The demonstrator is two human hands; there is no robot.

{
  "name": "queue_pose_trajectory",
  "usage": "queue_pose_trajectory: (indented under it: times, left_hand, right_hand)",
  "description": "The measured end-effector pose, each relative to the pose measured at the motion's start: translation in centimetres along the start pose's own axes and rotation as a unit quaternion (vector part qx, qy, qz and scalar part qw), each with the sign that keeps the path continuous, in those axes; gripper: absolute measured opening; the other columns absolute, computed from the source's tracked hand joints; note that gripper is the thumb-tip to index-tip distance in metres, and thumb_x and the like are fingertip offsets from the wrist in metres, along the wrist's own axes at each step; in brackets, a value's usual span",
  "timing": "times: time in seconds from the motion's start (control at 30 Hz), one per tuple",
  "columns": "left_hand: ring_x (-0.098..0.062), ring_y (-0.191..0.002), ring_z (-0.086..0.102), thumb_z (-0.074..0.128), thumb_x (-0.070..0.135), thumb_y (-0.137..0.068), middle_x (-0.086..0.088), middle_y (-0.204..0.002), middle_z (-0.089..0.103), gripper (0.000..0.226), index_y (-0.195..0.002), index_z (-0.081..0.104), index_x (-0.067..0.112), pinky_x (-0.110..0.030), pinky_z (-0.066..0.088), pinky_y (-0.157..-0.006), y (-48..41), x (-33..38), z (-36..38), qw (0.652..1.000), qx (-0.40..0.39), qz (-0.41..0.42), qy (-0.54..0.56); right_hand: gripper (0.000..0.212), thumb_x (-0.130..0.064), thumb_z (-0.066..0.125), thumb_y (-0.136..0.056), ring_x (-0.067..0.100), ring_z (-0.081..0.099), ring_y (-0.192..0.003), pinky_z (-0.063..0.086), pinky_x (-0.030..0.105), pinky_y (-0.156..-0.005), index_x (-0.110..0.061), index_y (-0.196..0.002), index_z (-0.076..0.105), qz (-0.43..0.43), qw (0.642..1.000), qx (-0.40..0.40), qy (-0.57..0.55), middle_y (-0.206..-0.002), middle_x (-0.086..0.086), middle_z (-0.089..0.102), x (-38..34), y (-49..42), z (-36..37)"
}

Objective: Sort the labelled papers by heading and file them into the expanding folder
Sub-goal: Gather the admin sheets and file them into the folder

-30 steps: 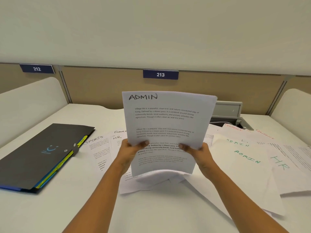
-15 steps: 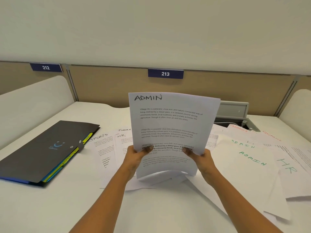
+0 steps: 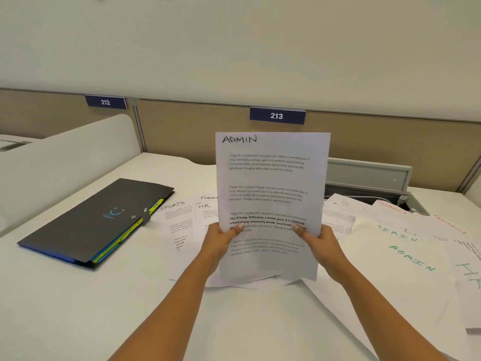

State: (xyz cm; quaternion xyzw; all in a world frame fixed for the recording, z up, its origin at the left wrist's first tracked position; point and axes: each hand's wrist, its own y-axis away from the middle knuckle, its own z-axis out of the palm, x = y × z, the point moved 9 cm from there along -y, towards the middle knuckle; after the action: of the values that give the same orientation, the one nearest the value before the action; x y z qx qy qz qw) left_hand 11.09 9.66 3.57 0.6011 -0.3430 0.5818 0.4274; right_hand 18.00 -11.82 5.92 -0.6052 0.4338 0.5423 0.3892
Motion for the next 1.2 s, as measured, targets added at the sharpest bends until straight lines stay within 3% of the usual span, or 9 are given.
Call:
queue_pose_trajectory:
  times: [0.23, 0.3, 0.47, 0.57, 0.73, 0.83, 0.9, 1.03, 1.2]
  left_hand:
    - [-0.023, -0.079, 0.067, 0.071, 0.009, -0.080, -0.011, -0.097, 0.070, 0.020, -0.100, 0.067, 0.009, -0.034, 0.056, -0.073, 1.2, 0.1, -4.0, 0.998, 0.050, -0.028, -0.033]
    - [-0.024, -0.076, 0.068, 0.071, 0.006, -0.079, -0.013, -0.095, 0.070, 0.021, -0.099, 0.068, 0.005, -0.033, 0.056, -0.070, 1.5, -0.1, -5.8, 0.995, 0.087, -0.035, -0.033]
    - [-0.031, -0.090, 0.067, 0.070, 0.004, -0.079, -0.012, -0.102, 0.068, 0.020, -0.097, 0.065, 0.012, -0.038, 0.055, -0.083, 1.9, -1.0, -10.9, 0.982, 0.173, -0.061, -0.038]
    - [-0.022, -0.077, 0.068, 0.066, 0.002, -0.082, -0.011, -0.098, 0.067, 0.021, -0.100, 0.065, 0.012, -0.028, 0.055, -0.069, 1.8, -1.1, -14.8, 0.972, 0.217, -0.074, -0.057]
    - [-0.018, -0.065, 0.064, 0.058, -0.003, -0.085, -0.014, -0.083, 0.066, 0.022, -0.106, 0.064, -0.001, -0.021, 0.054, -0.064, 1.2, 0.7, -22.6, 0.942, 0.288, -0.022, -0.174]
    - [-0.026, -0.085, 0.067, 0.056, 0.000, -0.087, -0.015, -0.094, 0.070, 0.025, -0.110, 0.065, 0.001, -0.025, 0.050, -0.076, 0.4, 1.9, -26.8, 0.908, 0.320, 0.014, -0.269]
    - [-0.026, -0.098, 0.065, 0.059, 0.002, -0.086, -0.015, -0.106, 0.069, 0.030, -0.115, 0.063, 0.002, -0.027, 0.047, -0.086, -0.4, 2.2, -28.8, 0.889, 0.315, 0.022, -0.332]
    - [-0.025, -0.098, 0.059, 0.063, 0.021, -0.087, -0.013, -0.110, 0.065, 0.048, -0.132, 0.051, 0.007, -0.034, 0.044, -0.093, -3.1, 0.8, -30.5, 0.849, 0.249, -0.014, -0.465]
    - [-0.025, -0.124, 0.041, 0.053, 0.053, -0.086, -0.009, -0.130, 0.048, 0.068, -0.135, 0.040, 0.008, -0.039, 0.040, -0.099, -6.2, -2.3, -30.8, 0.762, 0.165, -0.070, -0.622]
  right_hand:
    - [0.024, -0.018, 0.064, -0.087, 0.028, 0.069, -0.088, 0.057, 0.045, -0.079, -0.012, -0.111, 0.063, 0.031, 0.999, -0.040, -0.001, -0.102, 0.007, 0.071, 0.9, 0.0, 2.6]
    - [0.020, -0.015, 0.064, -0.087, 0.028, 0.070, -0.086, 0.058, 0.044, -0.076, -0.013, -0.107, 0.063, 0.040, 0.998, -0.049, -0.004, -0.099, 0.008, 0.072, 1.0, -0.1, 3.6]
    - [0.011, -0.012, 0.064, -0.087, 0.021, 0.069, -0.075, 0.057, 0.032, -0.062, -0.017, -0.096, 0.063, 0.049, 0.997, -0.058, -0.015, -0.086, -0.001, 0.070, 1.0, -0.6, 6.3]
    - [0.012, -0.012, 0.064, -0.087, 0.020, 0.067, -0.075, 0.054, 0.030, -0.061, -0.015, -0.098, 0.061, 0.058, 0.996, -0.057, -0.031, -0.086, -0.001, 0.069, 0.9, -1.2, 8.5]
    - [0.014, -0.009, 0.063, -0.087, 0.021, 0.067, -0.078, 0.056, 0.031, -0.065, -0.012, -0.100, 0.062, 0.069, 0.994, -0.059, -0.052, -0.088, 0.001, 0.069, 1.4, -2.1, 13.0]
    - [0.016, -0.007, 0.063, -0.087, 0.023, 0.066, -0.078, 0.054, 0.034, -0.067, -0.010, -0.103, 0.062, 0.079, 0.994, -0.047, -0.061, -0.090, 0.005, 0.069, 2.1, -2.8, 15.3]
    - [0.015, -0.007, 0.063, -0.087, 0.023, 0.066, -0.078, 0.054, 0.033, -0.066, -0.011, -0.101, 0.063, 0.083, 0.994, -0.041, -0.064, -0.090, 0.005, 0.069, 2.5, -3.4, 16.6]
    - [0.021, -0.009, 0.064, -0.086, 0.027, 0.067, -0.082, 0.055, 0.040, -0.074, -0.008, -0.107, 0.062, 0.084, 0.994, -0.023, -0.063, -0.092, 0.005, 0.069, 3.2, -4.5, 18.5]
    - [0.020, -0.009, 0.064, -0.086, 0.031, 0.066, -0.088, 0.054, 0.046, -0.082, -0.010, -0.105, 0.061, 0.086, 0.994, -0.019, -0.060, -0.100, 0.011, 0.069, 3.7, -5.2, 20.7]
